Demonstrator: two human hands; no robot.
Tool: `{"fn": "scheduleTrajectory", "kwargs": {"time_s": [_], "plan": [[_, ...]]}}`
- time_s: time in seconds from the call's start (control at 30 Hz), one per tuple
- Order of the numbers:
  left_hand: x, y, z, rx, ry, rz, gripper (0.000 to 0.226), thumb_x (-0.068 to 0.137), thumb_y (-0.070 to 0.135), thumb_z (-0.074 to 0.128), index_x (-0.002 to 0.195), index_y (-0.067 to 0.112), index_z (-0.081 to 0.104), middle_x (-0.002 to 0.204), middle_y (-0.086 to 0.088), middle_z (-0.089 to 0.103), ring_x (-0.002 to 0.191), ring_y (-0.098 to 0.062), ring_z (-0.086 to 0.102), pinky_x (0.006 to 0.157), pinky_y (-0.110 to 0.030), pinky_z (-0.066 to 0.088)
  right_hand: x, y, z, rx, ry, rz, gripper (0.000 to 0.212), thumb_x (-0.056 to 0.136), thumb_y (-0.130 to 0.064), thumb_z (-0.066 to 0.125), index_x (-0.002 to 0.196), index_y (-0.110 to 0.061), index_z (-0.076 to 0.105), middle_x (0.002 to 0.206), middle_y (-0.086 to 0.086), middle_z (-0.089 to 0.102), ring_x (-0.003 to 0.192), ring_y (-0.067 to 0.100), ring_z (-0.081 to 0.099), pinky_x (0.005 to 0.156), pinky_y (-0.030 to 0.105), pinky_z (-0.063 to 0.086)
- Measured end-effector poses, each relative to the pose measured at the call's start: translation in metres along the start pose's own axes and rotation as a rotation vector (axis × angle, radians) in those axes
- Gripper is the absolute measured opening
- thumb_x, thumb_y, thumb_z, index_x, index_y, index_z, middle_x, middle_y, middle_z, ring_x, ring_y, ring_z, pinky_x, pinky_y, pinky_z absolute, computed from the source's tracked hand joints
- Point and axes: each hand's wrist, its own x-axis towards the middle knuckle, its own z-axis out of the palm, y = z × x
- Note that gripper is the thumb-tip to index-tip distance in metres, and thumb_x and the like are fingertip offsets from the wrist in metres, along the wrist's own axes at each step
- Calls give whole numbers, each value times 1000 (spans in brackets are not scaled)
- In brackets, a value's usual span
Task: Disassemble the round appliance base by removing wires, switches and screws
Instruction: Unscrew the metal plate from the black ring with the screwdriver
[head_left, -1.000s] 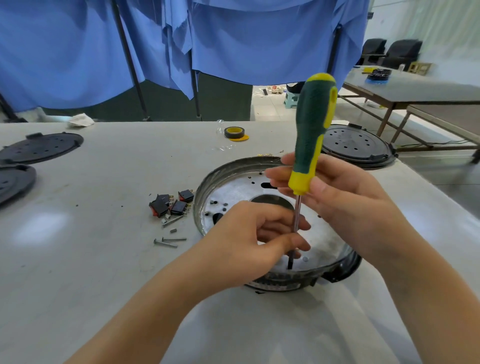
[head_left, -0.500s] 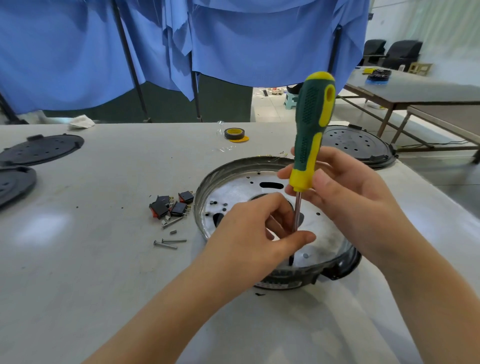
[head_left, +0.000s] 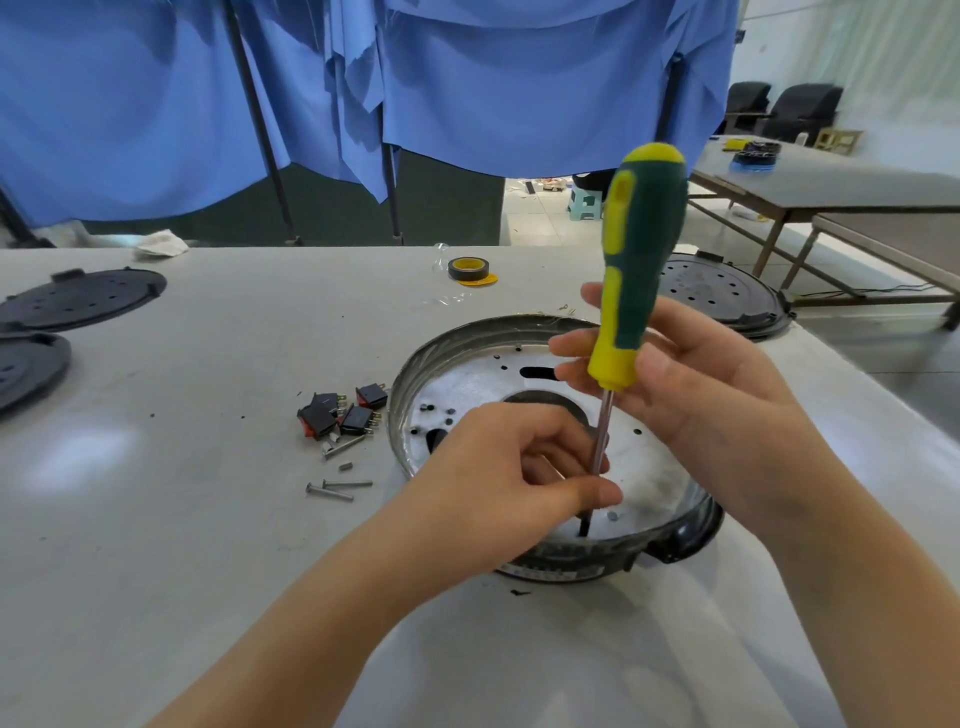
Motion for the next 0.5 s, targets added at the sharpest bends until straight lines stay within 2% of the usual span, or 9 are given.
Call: {"fn": "scheduleTrajectory", "kwargs": {"time_s": [0.07, 0.17, 0.27, 0.37, 0.5], "plan": [[1, -2, 3, 40, 62, 11, 18, 68, 30, 83, 73, 26, 66, 69, 6, 70, 63, -16, 68, 63, -34, 59, -1, 0, 3, -64, 31, -16, 38, 79, -27, 63, 117, -25, 64, 97, -1, 71, 96, 15, 68, 81, 24, 54], [1, -2, 4, 83, 66, 31, 23, 67, 39, 81, 74, 25, 64, 69, 7, 69, 63, -11, 67, 65, -36, 58, -1, -1, 5, -82, 78, -31, 39, 71, -29, 69, 110, -27, 68, 83, -3, 66, 83, 14, 65, 73, 25, 56], [0, 0, 2, 90, 44, 47, 17, 76, 42, 70, 81, 26, 69, 75, 9, 71, 70, -8, 68, 69, -33, 57, -1, -1, 1, -75, 88, -43, 39, 79, -20, 65, 117, -21, 61, 91, -1, 73, 83, 12, 69, 77, 20, 53], [2, 2, -2, 68, 41, 41, 11, 86, 31, 61, 89, 27, 71, 81, 11, 72, 76, -10, 69, 72, -32, 56, -1, 0, -1, -54, 93, -46, 37, 83, -18, 58, 120, -21, 58, 102, 2, 73, 86, 19, 71, 78, 21, 54], [3, 3, -7, 23, 28, 18, 19, 93, 16, 56, 94, 28, 71, 83, 12, 73, 79, -5, 68, 76, -24, 56, 1, 0, -6, -7, 201, -77, 40, 83, -24, 60, 123, -17, 59, 105, 5, 73, 85, 19, 70, 77, 25, 55]]}}
